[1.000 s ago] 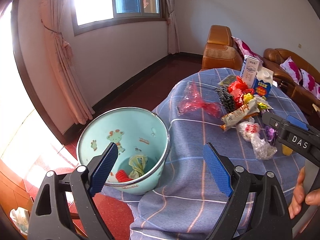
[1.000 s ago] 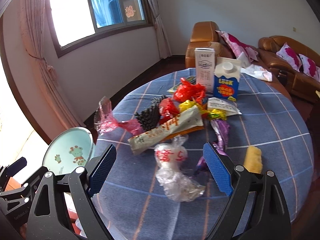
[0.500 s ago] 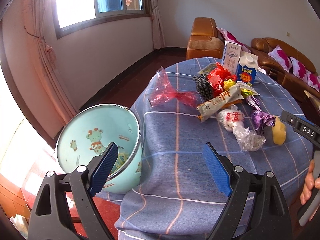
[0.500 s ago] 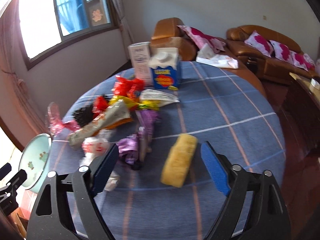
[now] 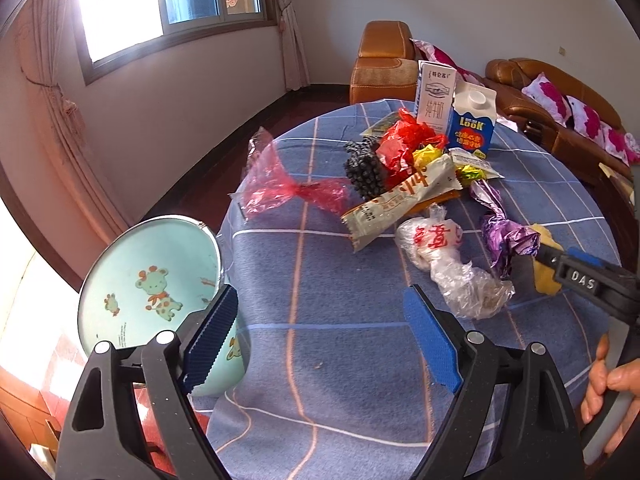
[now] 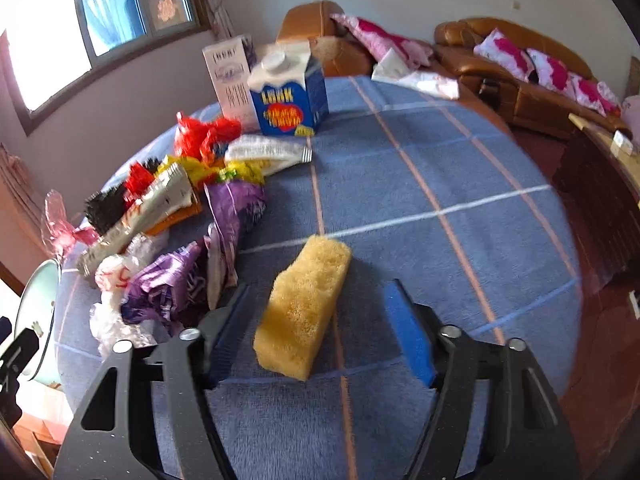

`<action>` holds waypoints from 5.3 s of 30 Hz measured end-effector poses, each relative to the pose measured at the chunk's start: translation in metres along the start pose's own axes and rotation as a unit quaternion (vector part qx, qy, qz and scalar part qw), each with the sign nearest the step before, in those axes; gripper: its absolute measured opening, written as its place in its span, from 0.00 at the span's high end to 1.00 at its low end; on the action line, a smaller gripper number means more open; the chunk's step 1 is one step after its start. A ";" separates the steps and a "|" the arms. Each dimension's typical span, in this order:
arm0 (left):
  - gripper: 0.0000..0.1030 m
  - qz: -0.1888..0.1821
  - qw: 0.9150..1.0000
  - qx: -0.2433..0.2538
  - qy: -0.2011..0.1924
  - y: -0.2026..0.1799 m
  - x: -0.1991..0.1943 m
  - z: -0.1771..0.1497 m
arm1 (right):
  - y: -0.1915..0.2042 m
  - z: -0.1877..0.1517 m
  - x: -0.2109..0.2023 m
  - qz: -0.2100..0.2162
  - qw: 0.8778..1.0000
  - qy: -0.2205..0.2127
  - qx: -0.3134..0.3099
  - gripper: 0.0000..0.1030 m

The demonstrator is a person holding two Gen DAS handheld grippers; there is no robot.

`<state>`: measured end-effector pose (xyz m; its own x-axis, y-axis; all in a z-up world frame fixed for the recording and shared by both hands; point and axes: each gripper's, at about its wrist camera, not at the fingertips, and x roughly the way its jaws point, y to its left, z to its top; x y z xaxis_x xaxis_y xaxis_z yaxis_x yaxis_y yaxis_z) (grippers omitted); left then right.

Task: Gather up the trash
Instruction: 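Grasp the white printed bag with the left tool while the right tool grasps the yellow sponge, then carry the white bag and yellow sponge over the blue bin and release both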

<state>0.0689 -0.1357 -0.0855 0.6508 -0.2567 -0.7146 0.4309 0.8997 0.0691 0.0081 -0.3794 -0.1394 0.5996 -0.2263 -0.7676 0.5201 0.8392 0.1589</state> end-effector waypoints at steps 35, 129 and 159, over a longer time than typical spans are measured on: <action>0.80 -0.077 0.996 0.022 0.037 -0.056 0.033 0.011 | -0.026 0.004 -0.049 0.016 0.997 -0.070 0.010 0.71; 0.79 0.087 0.988 -0.122 0.044 0.212 0.002 -0.041 | 0.328 -0.046 -0.020 0.179 0.943 -0.020 -0.280 0.71; 0.27 0.130 0.981 -0.133 0.059 0.225 0.002 -0.042 | 0.322 -0.036 -0.016 0.207 0.944 -0.009 -0.258 0.38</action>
<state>0.1412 0.0812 -0.1010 0.6332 0.0222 -0.7736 0.0708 0.9937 0.0864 0.1439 -0.0879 -0.0980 0.6996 0.1682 -0.6945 -0.1235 0.9857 0.1143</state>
